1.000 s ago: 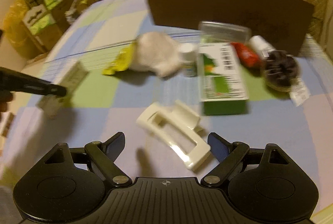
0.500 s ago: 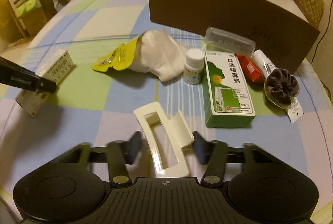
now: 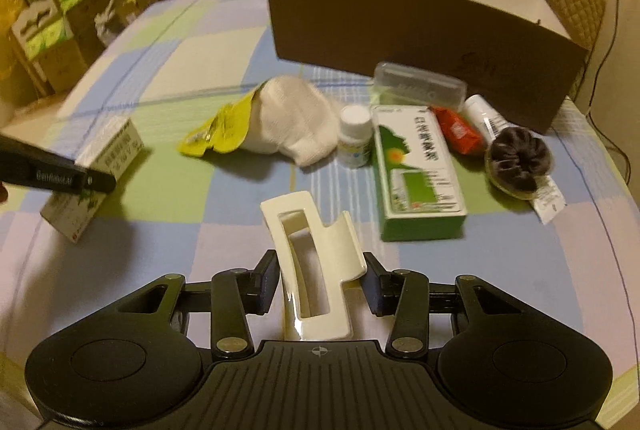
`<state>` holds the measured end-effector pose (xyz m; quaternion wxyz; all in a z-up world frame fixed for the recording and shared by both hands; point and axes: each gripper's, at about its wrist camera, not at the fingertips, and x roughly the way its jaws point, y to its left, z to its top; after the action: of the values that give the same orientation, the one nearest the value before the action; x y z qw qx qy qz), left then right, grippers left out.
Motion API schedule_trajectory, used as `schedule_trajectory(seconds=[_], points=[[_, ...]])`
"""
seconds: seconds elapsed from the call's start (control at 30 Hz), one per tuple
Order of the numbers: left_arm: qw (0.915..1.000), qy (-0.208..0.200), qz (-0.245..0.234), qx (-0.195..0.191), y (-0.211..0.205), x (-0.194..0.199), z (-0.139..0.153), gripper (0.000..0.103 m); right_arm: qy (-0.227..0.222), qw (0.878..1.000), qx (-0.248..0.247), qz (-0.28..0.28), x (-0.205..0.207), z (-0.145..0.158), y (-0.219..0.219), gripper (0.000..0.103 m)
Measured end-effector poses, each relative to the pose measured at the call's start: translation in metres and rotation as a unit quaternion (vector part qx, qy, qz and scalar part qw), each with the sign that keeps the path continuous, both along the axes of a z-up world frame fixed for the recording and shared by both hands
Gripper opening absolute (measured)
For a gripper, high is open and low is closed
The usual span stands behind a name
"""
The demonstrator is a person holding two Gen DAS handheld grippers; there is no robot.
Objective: Organize objects
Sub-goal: 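Carry both items into the brown box and lower them onto its floor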
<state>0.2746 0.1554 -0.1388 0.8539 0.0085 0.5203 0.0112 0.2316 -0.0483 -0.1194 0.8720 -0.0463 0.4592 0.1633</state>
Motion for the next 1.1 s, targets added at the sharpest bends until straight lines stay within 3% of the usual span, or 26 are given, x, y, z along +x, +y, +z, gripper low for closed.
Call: schedule_trajectory(seconds=[0.23,0.43,0.8,1.1], points=[[0.9995,-0.028,0.006,-0.012,-0.013,0.002,0.038,0.022,-0.016,0.999,0.037,-0.009,0.016,0.032,-0.028,0.040],[0.9973,-0.066,-0.009,-0.029,-0.045,0.027,0.077,0.022,-0.033,0.997,0.061,-0.018,0.049,0.063,-0.060,0.041],[0.9902,-0.117,-0.049,-0.059,-0.118,0.134,0.124,0.022,-0.070,0.993,0.086,-0.038,0.155,0.108,-0.098,0.041],[0.9896,-0.114,-0.068,-0.057,-0.165,0.226,0.124,0.022,-0.057,0.993,0.089,-0.061,0.236,0.100,-0.109,0.041]])
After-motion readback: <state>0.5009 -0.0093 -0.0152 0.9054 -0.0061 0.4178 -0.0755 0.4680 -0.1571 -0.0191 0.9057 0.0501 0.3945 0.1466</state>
